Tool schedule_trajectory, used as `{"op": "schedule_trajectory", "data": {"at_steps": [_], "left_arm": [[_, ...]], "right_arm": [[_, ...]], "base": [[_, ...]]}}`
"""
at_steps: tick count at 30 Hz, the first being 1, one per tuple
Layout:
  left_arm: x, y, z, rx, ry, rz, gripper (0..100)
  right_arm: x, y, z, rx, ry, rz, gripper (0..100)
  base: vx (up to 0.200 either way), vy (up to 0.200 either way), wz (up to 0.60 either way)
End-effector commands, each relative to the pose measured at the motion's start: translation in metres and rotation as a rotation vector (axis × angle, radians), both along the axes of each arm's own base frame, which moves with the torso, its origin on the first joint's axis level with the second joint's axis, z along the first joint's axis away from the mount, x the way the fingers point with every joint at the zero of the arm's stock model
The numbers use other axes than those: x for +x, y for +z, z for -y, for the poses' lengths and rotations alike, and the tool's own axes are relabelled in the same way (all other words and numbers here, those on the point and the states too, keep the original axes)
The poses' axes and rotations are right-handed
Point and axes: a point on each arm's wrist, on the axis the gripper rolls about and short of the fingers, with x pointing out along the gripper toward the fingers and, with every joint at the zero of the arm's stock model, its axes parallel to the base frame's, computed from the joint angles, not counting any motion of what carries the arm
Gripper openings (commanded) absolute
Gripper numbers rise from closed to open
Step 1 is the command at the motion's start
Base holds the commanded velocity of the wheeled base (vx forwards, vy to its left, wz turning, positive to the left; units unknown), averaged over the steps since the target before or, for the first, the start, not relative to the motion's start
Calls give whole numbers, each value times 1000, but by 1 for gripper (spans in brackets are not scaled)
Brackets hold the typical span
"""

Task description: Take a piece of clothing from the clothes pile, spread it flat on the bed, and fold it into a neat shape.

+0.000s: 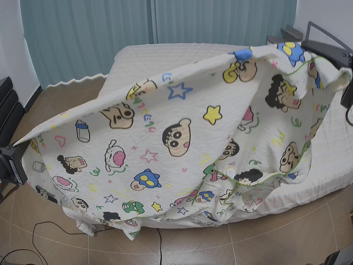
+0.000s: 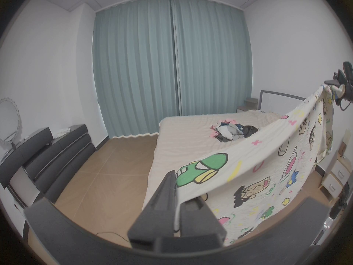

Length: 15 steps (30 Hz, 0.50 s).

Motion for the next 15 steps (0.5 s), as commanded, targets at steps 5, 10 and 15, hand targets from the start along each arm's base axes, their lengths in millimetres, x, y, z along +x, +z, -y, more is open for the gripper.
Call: {"op": "schedule_trajectory", "data": {"at_steps": [5, 10, 15], "left_arm": [[4, -43, 2, -3, -25, -179, 0], [14, -61, 6, -46, -18, -273, 0], [29, -62, 11, -97, -6, -262, 0]], "right_arm": [[20, -55, -9, -134, -32, -169, 0], [31, -73, -8, -175, -63, -227, 0], [43, -82, -7, -191, -94, -265, 0]], "base": [[0, 0, 0], [0, 0, 0], [0, 0, 0]]}}
